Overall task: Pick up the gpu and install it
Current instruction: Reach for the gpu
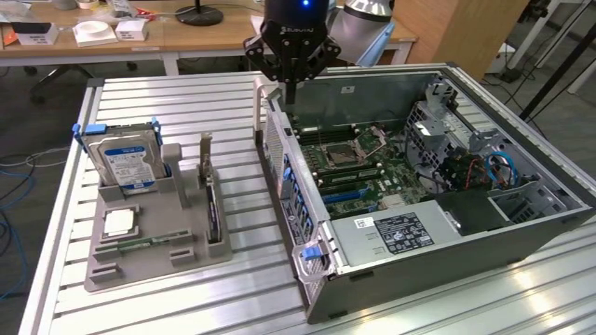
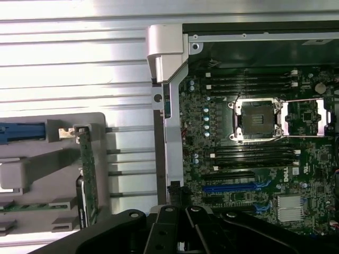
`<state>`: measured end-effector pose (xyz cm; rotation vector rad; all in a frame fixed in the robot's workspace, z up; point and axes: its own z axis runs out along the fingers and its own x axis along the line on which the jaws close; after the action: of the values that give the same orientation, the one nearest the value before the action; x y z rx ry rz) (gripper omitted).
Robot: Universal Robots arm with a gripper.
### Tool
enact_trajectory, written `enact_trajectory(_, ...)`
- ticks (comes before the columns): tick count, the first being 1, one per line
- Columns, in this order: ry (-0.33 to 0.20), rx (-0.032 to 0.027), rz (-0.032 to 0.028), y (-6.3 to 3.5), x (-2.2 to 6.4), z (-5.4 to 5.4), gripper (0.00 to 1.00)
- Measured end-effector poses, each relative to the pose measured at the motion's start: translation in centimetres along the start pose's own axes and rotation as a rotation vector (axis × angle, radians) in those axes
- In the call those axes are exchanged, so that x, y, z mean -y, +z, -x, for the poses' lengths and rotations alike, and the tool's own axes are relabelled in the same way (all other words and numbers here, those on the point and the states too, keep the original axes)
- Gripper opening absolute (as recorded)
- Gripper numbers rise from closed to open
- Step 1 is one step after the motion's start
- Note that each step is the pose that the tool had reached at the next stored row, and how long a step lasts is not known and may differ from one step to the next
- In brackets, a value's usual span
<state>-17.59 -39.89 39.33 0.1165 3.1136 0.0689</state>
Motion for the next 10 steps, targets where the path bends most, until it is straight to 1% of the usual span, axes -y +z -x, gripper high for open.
enact_trajectory(10, 0.0, -0.0001, -0.0001, -0.01, 0.02, -0.31, 0.11)
